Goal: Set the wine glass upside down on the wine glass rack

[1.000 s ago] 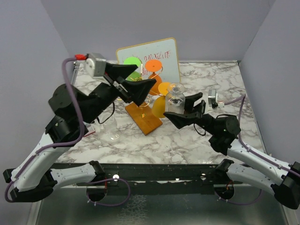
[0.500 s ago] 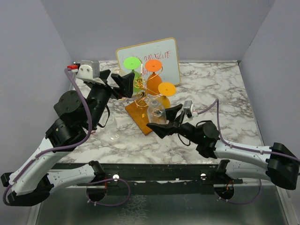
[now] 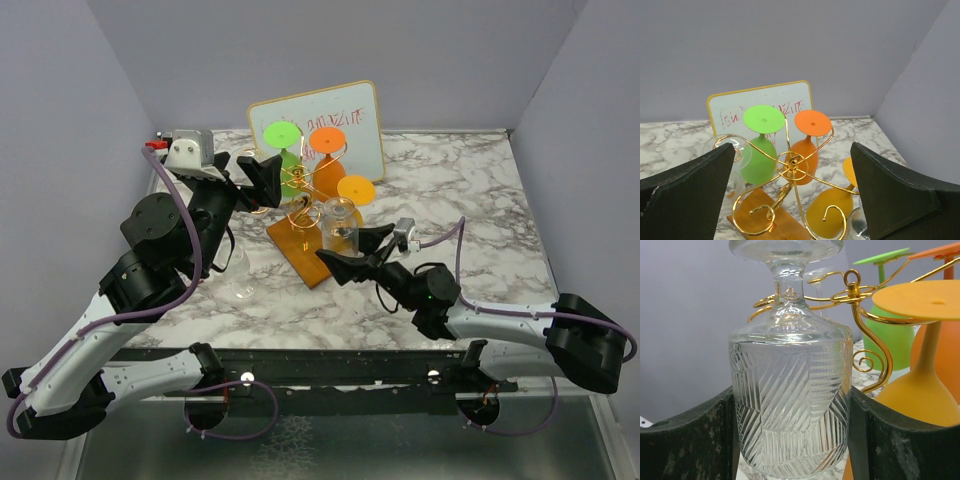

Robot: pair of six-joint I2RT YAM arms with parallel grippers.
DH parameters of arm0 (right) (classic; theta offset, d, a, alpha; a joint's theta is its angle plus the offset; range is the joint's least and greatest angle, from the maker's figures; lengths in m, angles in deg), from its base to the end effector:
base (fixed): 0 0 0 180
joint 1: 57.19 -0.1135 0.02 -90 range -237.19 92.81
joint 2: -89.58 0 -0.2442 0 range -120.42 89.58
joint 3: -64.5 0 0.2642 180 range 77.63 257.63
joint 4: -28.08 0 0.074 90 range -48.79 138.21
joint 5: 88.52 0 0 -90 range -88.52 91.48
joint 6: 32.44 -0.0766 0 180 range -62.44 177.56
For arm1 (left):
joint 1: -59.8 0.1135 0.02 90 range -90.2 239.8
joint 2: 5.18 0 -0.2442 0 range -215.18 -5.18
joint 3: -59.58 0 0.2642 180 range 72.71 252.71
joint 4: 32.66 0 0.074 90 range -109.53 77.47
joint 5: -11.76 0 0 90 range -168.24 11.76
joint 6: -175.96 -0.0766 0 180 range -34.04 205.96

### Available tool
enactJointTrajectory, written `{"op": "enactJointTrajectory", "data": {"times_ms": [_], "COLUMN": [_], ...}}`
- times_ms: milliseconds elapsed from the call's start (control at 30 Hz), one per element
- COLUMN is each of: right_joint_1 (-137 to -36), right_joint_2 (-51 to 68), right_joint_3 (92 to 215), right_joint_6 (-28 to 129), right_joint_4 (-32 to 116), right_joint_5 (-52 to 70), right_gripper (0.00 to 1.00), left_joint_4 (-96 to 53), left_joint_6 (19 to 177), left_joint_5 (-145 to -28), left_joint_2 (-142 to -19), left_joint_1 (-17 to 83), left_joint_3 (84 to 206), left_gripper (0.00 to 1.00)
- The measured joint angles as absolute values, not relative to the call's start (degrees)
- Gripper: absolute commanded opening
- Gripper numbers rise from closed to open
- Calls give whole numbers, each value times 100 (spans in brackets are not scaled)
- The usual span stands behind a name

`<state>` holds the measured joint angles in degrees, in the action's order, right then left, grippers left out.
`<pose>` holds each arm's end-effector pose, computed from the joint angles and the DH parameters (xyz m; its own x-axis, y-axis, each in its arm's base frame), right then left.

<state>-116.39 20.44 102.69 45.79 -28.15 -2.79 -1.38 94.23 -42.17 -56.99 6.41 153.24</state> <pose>0.1563 0.2510 0.2700 0.0464 0.4751 -0.8787 -0.8494 0.4817 0.2156 0.1551 -0.1332 0.5066 0.0646 -0.2819 -0.9573 0.3162 0.9156 -0.2483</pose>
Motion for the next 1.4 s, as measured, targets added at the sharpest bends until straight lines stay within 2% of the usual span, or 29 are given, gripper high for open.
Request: {"op": "enactJointTrajectory", "data": {"times_ms": [1400], "right_joint_1": [-11639], "right_joint_2": [273], "right_joint_3": [11004], "right_joint_6": [4662], "right_joint_4": [-3827], "right_joint_5": [-528], "right_gripper": [1], "left_joint_4": [-94], "left_joint_6": [9362], "left_joint_5": [-4225], "left_joint_2": [-5752], "left_joint_1": [641], "left_joint_3": [15364], "left_gripper": [99]}}
